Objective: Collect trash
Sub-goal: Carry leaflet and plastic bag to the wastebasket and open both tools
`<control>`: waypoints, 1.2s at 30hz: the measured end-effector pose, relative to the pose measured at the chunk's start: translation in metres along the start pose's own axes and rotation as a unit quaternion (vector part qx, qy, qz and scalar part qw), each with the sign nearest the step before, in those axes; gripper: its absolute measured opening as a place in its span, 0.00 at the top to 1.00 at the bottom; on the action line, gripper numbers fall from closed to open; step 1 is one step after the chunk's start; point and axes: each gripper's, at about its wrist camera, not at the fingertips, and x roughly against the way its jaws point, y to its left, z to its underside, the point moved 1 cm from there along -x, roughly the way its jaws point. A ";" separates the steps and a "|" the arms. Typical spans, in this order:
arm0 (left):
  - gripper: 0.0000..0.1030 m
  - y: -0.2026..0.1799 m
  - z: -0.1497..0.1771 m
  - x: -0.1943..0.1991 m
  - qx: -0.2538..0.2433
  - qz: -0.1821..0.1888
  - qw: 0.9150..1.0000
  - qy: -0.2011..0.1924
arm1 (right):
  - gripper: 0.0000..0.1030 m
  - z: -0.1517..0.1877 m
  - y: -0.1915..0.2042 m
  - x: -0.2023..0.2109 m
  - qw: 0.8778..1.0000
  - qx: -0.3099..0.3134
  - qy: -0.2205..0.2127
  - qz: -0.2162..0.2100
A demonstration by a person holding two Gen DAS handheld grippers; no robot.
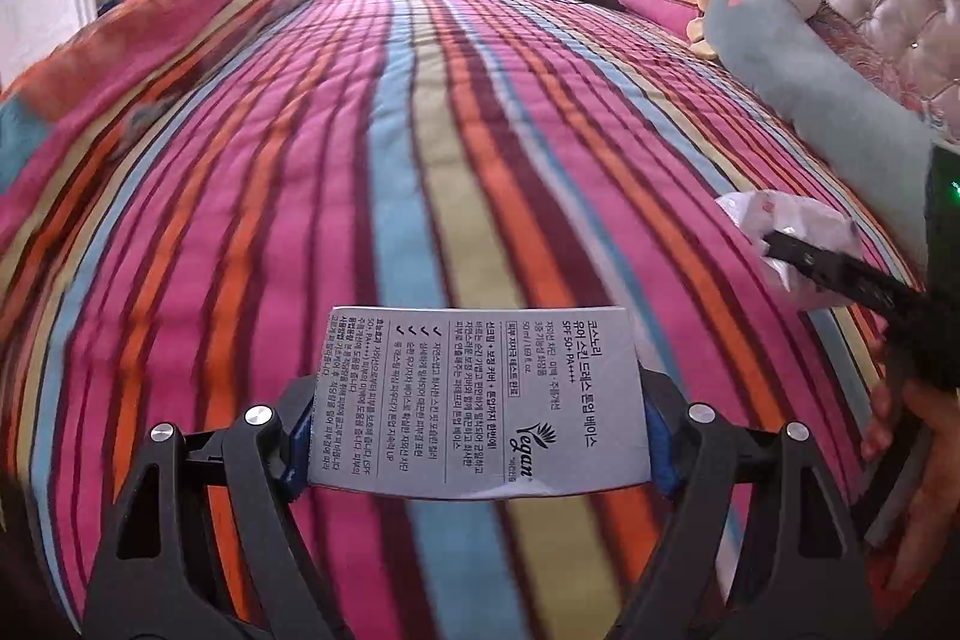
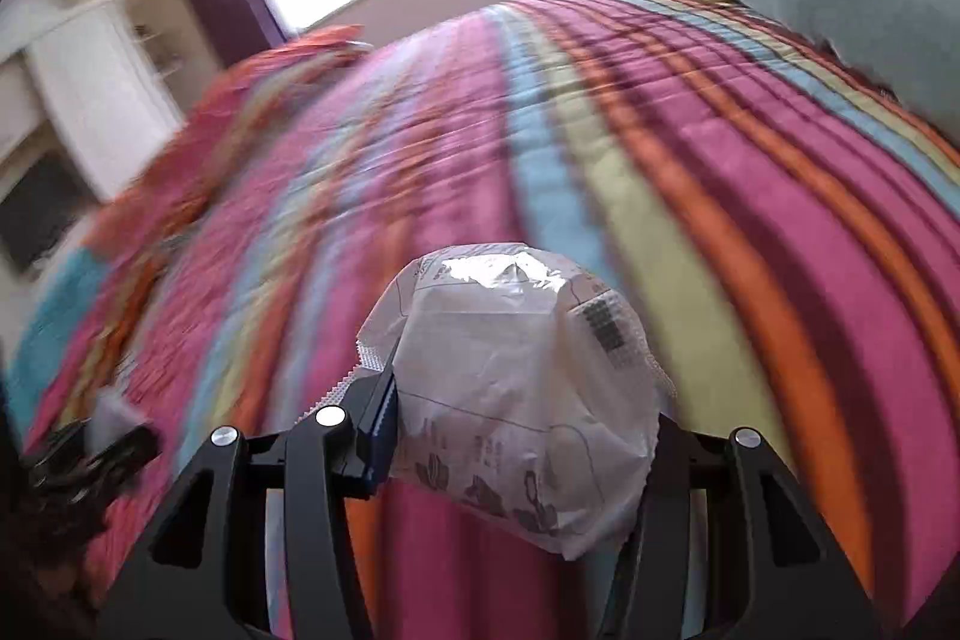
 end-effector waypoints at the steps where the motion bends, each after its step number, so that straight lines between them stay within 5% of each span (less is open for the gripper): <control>1: 0.24 0.002 0.017 0.013 0.005 0.000 1.000 -0.002 | 0.55 0.017 0.004 0.018 1.000 0.004 -0.001 -0.009; 8: 0.25 -0.002 0.118 0.082 0.022 0.014 1.000 0.007 | 0.55 0.111 0.006 0.117 0.999 -0.001 0.014 -0.031; 16: 0.24 -0.029 0.230 0.152 -0.044 0.022 0.999 0.013 | 0.55 0.225 0.017 0.187 0.997 0.018 0.059 -0.054; 22: 0.24 -0.050 0.346 0.137 -0.092 0.042 0.989 0.108 | 0.55 0.324 0.015 0.145 0.982 0.014 0.189 -0.027; 27: 0.24 -0.062 0.420 0.087 -0.110 0.050 0.970 0.211 | 0.55 0.377 0.015 0.090 0.957 0.022 0.289 -0.001; 30: 0.24 -0.070 0.436 0.069 -0.133 0.056 0.956 0.254 | 0.55 0.384 0.025 0.070 0.950 0.047 0.310 0.007; 34: 0.23 -0.075 0.441 0.059 -0.137 0.051 0.952 0.270 | 0.53 0.384 0.038 0.057 0.950 0.064 0.305 -0.001; 36: 0.23 -0.079 0.443 0.056 -0.138 0.049 0.951 0.273 | 0.45 0.388 0.039 0.054 0.950 0.071 0.305 -0.004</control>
